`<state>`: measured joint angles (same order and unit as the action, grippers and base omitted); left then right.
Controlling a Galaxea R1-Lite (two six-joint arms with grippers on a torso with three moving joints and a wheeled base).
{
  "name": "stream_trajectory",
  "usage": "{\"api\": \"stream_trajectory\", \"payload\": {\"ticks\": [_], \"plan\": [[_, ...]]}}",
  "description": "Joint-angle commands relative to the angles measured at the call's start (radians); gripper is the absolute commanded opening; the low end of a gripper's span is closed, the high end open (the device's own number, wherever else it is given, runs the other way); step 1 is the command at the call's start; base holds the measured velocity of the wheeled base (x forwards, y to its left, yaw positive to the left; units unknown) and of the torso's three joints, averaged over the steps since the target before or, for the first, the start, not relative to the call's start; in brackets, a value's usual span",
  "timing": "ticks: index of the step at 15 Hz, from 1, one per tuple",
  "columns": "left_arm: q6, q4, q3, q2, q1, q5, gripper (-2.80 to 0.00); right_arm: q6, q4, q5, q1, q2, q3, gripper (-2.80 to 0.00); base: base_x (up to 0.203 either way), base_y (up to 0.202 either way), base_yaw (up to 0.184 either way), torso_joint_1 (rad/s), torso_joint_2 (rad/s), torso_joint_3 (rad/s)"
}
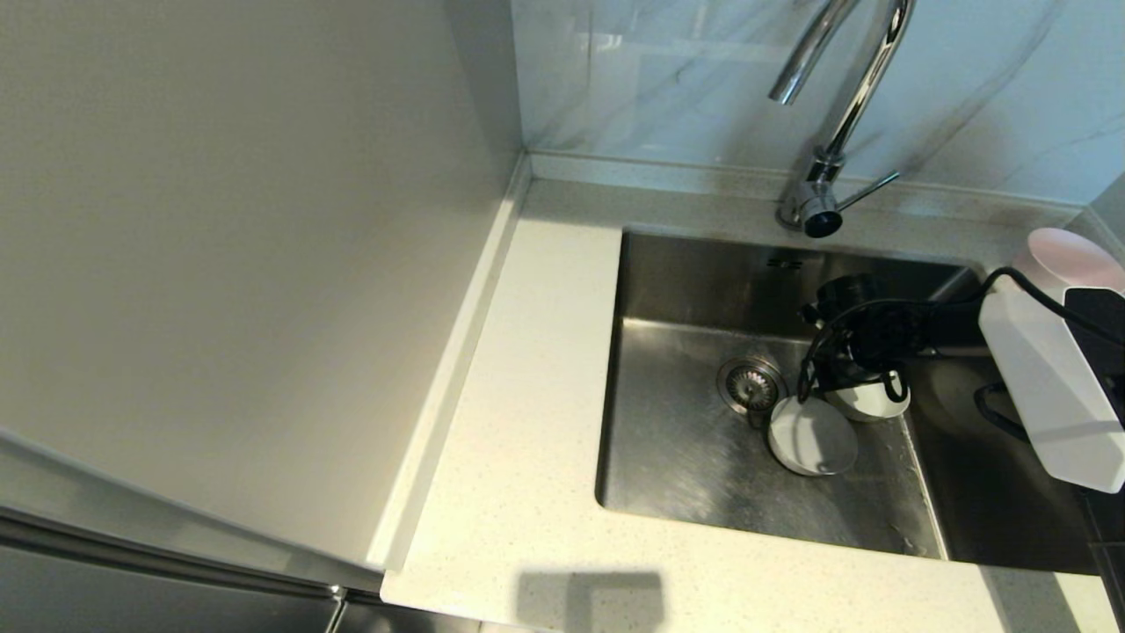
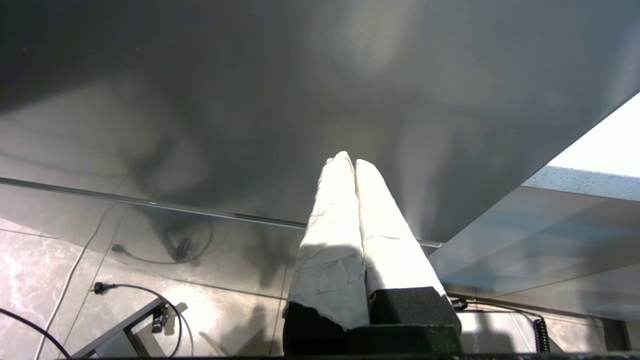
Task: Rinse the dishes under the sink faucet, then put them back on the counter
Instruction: Put a bowl back to the table from the sink
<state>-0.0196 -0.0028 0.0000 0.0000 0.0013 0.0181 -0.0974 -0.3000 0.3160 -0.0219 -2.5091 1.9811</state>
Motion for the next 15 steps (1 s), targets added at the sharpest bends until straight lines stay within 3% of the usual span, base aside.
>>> {"api": "stream_trajectory", "payload": {"ticks": [1,10,15], "plan": [[0.000,0.000,0.000,-0.003,0.000,0.000,-2.80,-0.001,-0.002,0.002,-0.002,-0.004,-0.001,-2.80,0.000,0.000,0.000,0.000,0.00,0.000],[0.000,0.000,0.000,-0.003,0.000,0.000,-2.80,0.004,-0.008,0.000,-0.020,0.099,-0.022,-2.80,0.000,0.000,0.000,0.000,0.00,0.000],[-0.001,0.000,0.000,-0.003,0.000,0.000,-2.80,0.012,-0.010,-0.047,-0.022,0.397,-0.270,-2.80,0.000,0.000,0.000,0.000,0.00,0.000]]}}
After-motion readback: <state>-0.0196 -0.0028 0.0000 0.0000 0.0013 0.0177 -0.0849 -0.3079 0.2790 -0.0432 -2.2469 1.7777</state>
